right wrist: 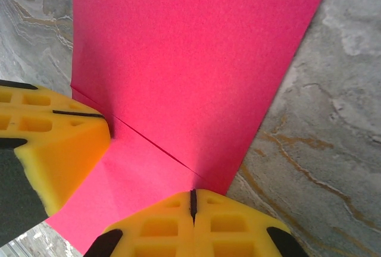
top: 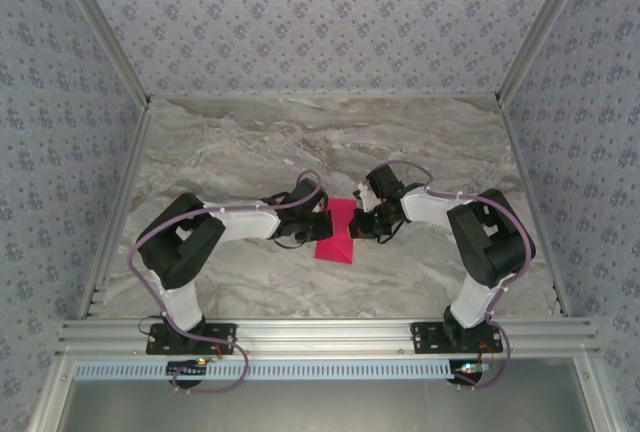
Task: Fold a paper plane with a square sheet of paper (pick it up from the middle)
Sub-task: Fold the triangle a second time at the center of the table.
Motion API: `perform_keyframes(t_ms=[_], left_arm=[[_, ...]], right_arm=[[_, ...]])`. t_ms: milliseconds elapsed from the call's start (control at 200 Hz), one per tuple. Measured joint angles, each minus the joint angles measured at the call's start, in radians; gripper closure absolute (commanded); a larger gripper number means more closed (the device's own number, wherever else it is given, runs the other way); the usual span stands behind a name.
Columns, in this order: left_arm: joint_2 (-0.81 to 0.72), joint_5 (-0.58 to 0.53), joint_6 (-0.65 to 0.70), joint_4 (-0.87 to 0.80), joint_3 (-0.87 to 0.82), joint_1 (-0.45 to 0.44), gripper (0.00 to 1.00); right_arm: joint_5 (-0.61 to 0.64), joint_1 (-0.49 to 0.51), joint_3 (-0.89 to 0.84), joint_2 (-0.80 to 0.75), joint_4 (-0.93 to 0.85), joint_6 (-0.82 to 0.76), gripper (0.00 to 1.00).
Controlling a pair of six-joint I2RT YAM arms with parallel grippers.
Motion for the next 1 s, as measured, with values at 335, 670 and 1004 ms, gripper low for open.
perform_keyframes(t_ms=[335,670,1004], left_arm=[[0.0,-0.008,-0.026,0.009,-0.008,-0.003,1.0],[0.0,-0.008,-0.046,0.018,-0.013,-0.003,1.0],[-0.002,-0.011,-0.061,0.027,-0.018,-0.004,1.0]], right_arm=[[-0.022,0.011,-0.058,-0.129,0.01,0.014,1.0],[-0.01,0.1,-0.079,-0.195,0.021,0.086,1.0],[0.024,0.175,-0.079,-0.127,0.048,0.137,1.0]])
